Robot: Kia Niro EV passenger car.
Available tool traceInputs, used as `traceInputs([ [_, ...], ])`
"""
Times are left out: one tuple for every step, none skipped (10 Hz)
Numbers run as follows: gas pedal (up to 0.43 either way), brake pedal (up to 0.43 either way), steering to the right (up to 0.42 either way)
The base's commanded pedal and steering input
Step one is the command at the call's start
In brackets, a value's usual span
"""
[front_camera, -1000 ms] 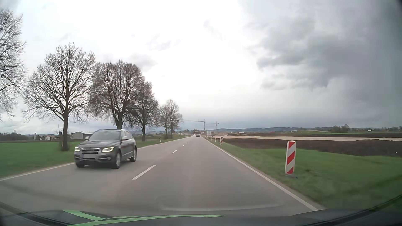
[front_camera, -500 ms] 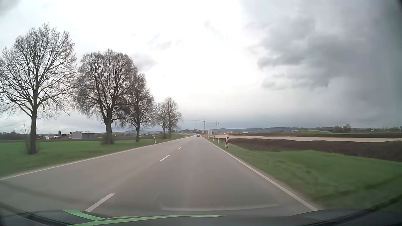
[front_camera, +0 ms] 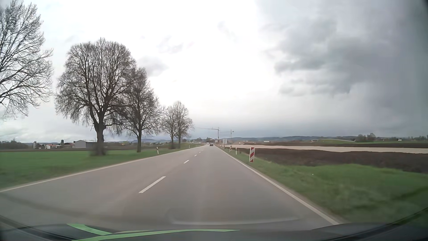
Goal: Follow the waypoints while adhering to traffic rules and regulations
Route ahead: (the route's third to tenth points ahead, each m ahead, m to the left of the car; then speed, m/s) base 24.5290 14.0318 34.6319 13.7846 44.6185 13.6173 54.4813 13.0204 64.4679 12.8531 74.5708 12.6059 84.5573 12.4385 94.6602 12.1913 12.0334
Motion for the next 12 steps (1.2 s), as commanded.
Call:
traceInputs([
  [0.079,0.0,-0.002],
  [0.079,0.0,-0.002],
  [0.079,0.0,-0.001],
  [0.079,0.0,-0.001],
  [0.079,0.0,-0.001],
  [0.079,0.0,-0.001],
  [0.079,0.0,-0.001],
  [0.079,0.0,-0.001],
  [0.079,0.0,0.0],
  [0.079,0.0,-0.001],
  [0.079,0.0,0.0],
  [0.079,0.0,-0.001],
])
